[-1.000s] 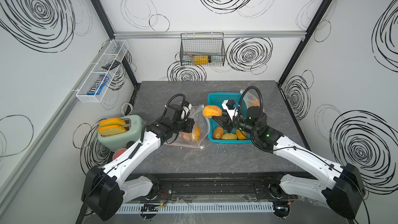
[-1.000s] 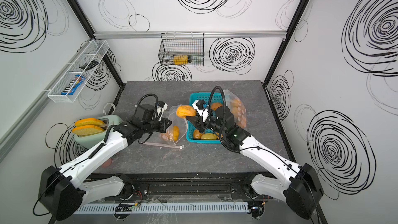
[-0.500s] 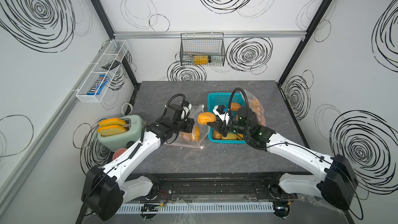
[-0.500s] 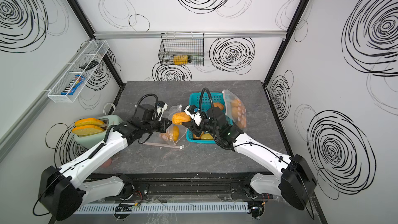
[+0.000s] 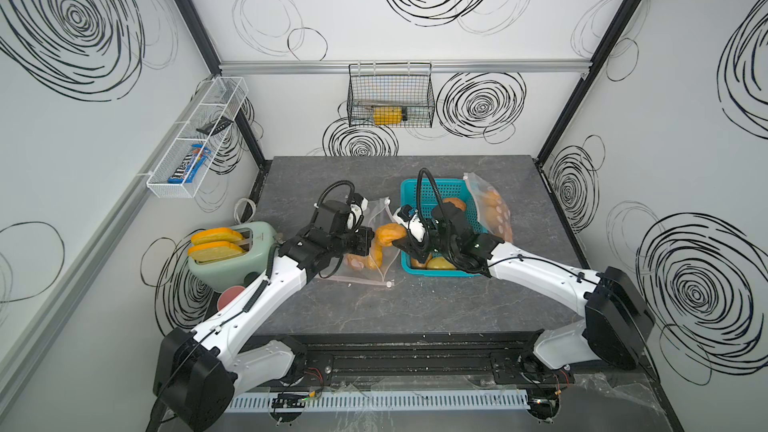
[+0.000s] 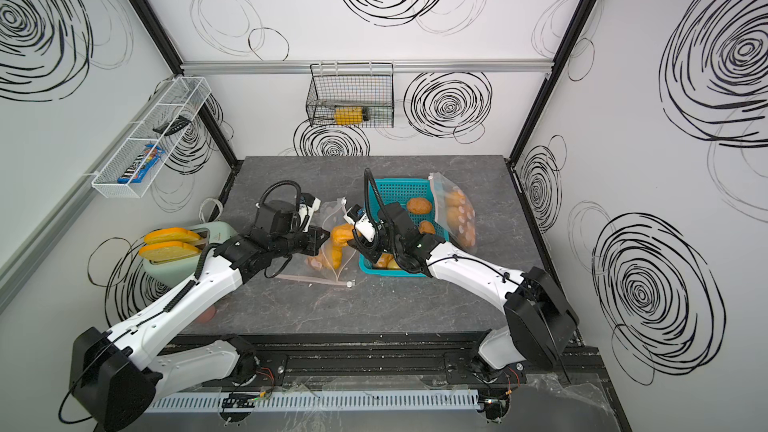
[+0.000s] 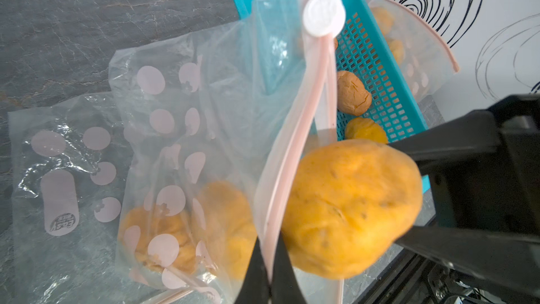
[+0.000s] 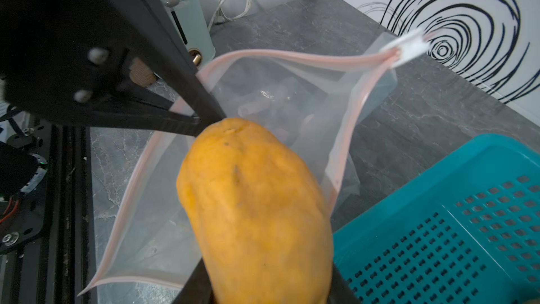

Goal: Put the potatoes into a zipper bag and zip it
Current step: Place the potato into the zipper food storage bag.

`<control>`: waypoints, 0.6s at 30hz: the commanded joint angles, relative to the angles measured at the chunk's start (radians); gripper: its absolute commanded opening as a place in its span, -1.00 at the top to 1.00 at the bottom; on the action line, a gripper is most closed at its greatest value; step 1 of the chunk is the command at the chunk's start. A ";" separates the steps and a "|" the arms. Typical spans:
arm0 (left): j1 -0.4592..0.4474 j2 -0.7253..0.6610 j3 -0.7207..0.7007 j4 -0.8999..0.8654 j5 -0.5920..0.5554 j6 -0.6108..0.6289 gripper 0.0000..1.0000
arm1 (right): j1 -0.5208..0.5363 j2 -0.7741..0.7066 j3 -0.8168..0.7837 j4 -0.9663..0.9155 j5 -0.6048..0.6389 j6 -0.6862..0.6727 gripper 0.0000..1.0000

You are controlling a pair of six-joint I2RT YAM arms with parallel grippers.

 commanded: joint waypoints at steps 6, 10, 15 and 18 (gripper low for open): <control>0.006 -0.013 0.008 0.042 0.020 0.010 1.00 | 0.022 0.048 0.067 -0.025 0.062 0.038 0.20; 0.006 -0.015 0.008 0.048 0.030 0.009 1.00 | 0.025 0.082 0.093 -0.035 0.079 0.054 0.19; 0.006 -0.013 0.008 0.048 0.035 0.010 1.00 | 0.028 0.112 0.112 -0.033 0.096 0.084 0.12; 0.003 -0.014 0.005 0.052 0.039 0.010 1.00 | 0.029 0.130 0.124 -0.036 0.096 0.100 0.10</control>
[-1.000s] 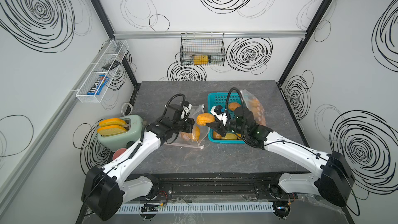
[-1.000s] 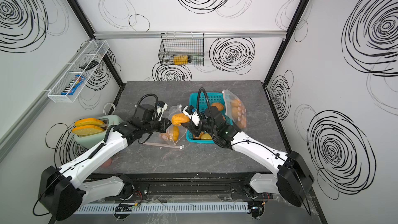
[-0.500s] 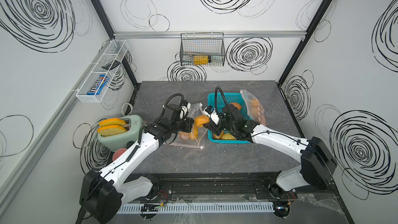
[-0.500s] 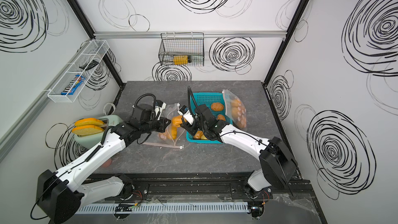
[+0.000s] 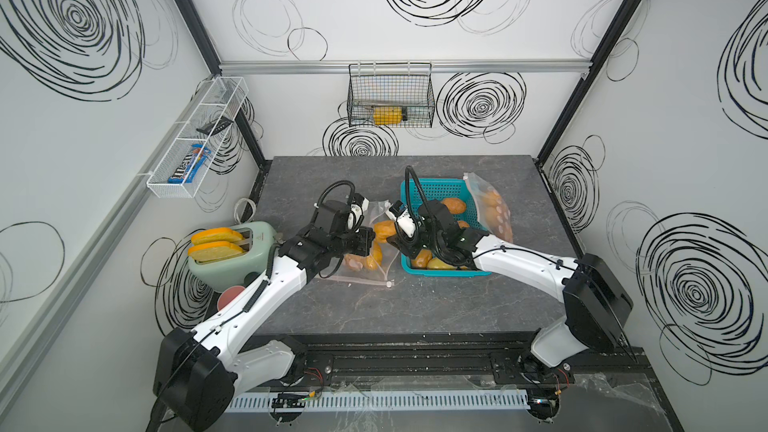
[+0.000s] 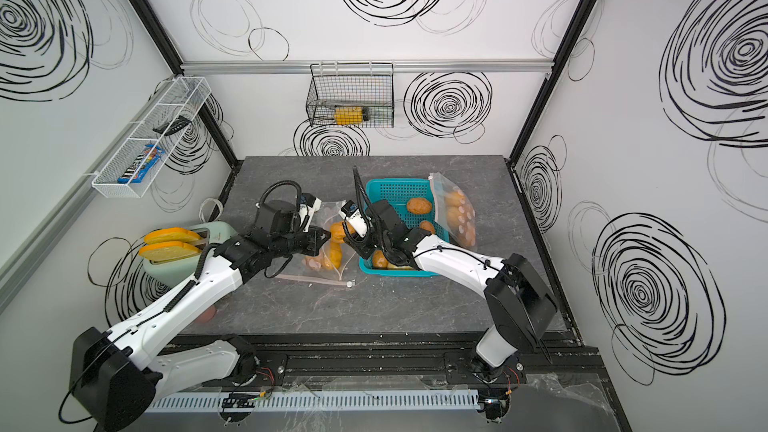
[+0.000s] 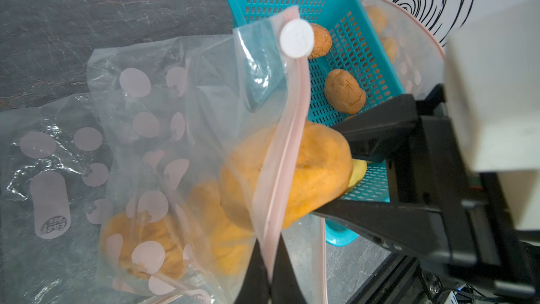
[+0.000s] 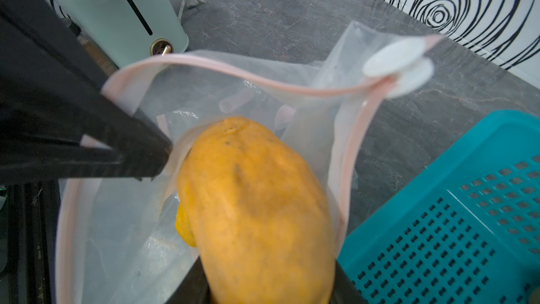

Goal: Put the potatoes into a zipper bag and zip it
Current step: Place the potato into the zipper food storage bag.

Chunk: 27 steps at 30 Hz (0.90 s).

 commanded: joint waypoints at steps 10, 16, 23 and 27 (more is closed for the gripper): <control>0.002 -0.008 0.004 0.052 0.021 0.011 1.00 | 0.008 0.075 0.083 -0.023 0.015 0.090 -0.01; 0.002 -0.008 0.004 0.053 0.019 0.009 1.00 | 0.011 0.093 0.104 -0.043 0.011 0.109 -0.19; 0.000 -0.007 0.003 0.052 0.012 0.010 1.00 | 0.012 0.075 0.100 -0.051 0.012 0.110 -0.32; -0.004 -0.001 0.006 0.048 0.011 0.011 1.00 | 0.012 0.066 0.093 -0.052 0.050 0.103 -0.32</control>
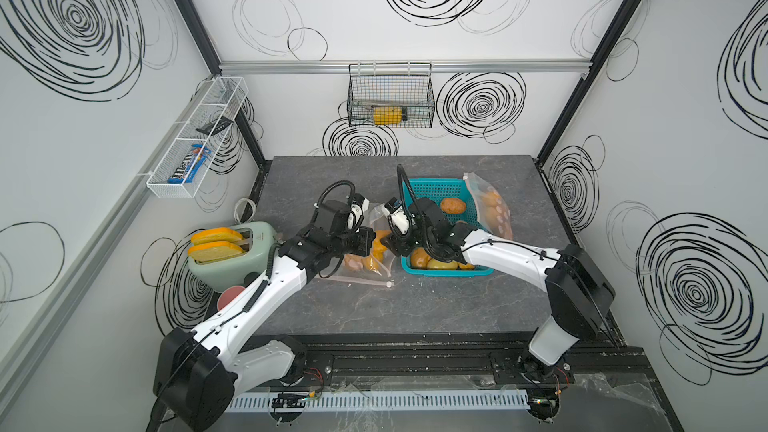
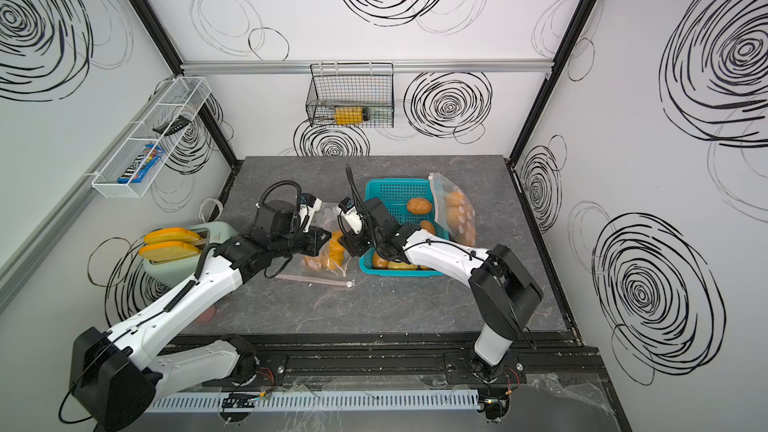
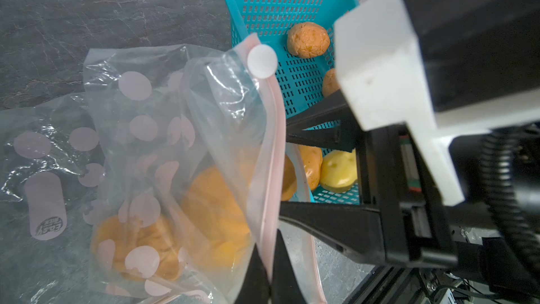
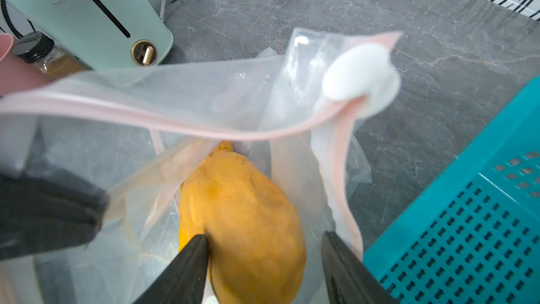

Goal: Put the potatoes into a zipper bag and zip it
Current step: Place the potato into the zipper food storage bag.

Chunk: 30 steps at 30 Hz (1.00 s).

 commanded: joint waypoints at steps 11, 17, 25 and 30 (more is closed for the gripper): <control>-0.005 0.002 0.003 0.048 -0.005 0.011 1.00 | 0.010 -0.141 -0.057 0.072 -0.054 -0.035 -0.53; -0.015 0.009 0.011 0.035 -0.012 0.015 1.00 | 0.000 -0.281 -0.205 0.197 0.026 -0.063 -0.66; -0.011 -0.011 0.011 0.036 -0.022 0.012 1.00 | -0.078 -0.229 -0.221 0.168 -0.056 -0.102 -0.69; 0.018 -0.050 -0.001 0.056 -0.030 -0.009 1.00 | -0.090 -0.172 -0.161 0.111 -0.118 -0.084 -0.66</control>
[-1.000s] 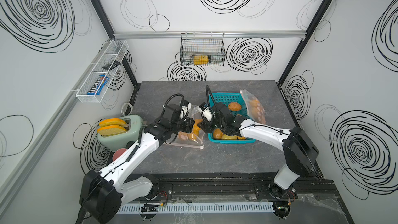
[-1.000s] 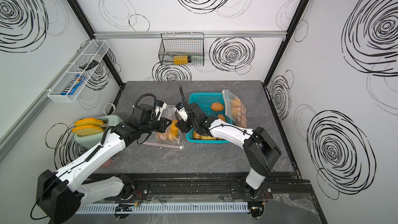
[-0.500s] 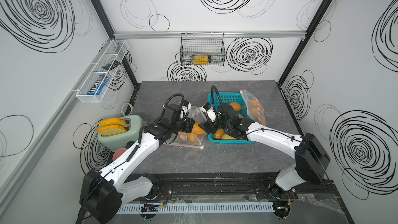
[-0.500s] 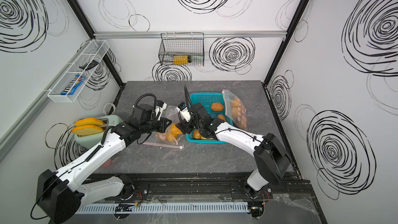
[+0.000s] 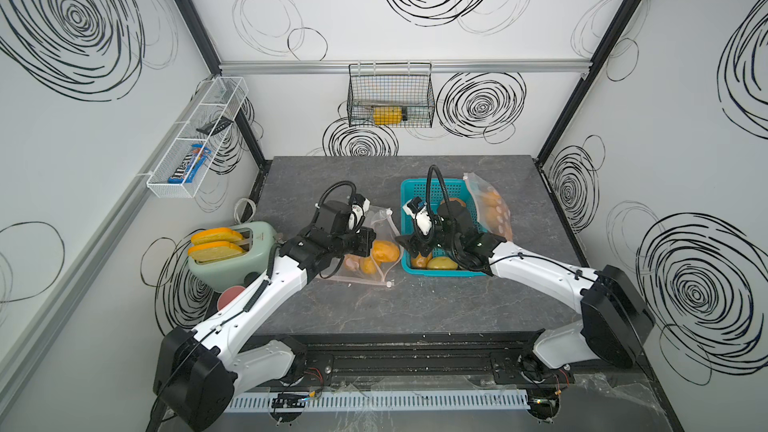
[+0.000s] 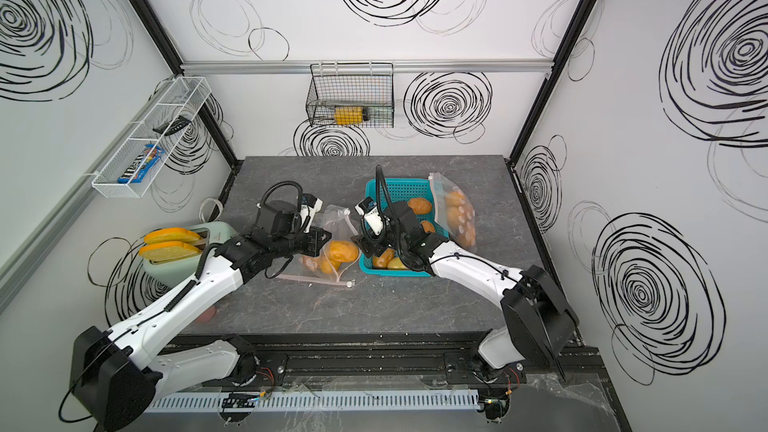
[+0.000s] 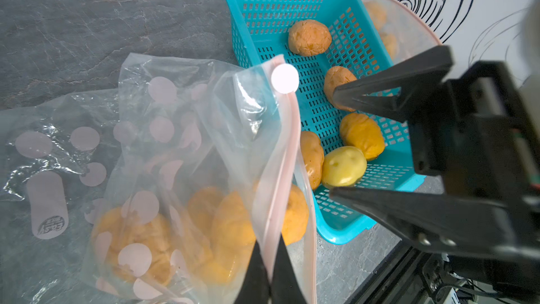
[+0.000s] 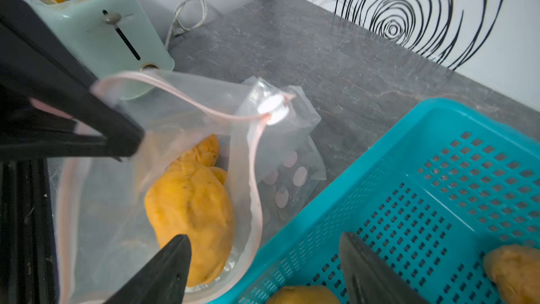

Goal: Put the potatoes into a zipper bag and zip it
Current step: Place the potato into the zipper food storage bag, then adjust the zipper food storage bag in the zipper food storage bag.

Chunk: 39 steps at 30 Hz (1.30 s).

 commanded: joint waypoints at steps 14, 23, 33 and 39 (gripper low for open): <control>0.103 -0.121 -0.034 0.136 0.039 -0.053 1.00 | -0.010 0.098 0.092 0.041 -0.199 0.112 -0.42; 0.113 -0.128 -0.038 0.143 0.041 -0.055 1.00 | -0.026 0.191 0.163 -0.022 -0.288 0.152 0.03; 0.112 -0.057 -0.024 0.098 0.039 -0.047 1.00 | -0.036 0.161 0.166 0.015 -0.426 0.212 1.00; 0.072 -0.002 -0.006 0.064 0.075 -0.025 1.00 | -0.088 0.045 0.122 0.123 -0.411 0.338 1.00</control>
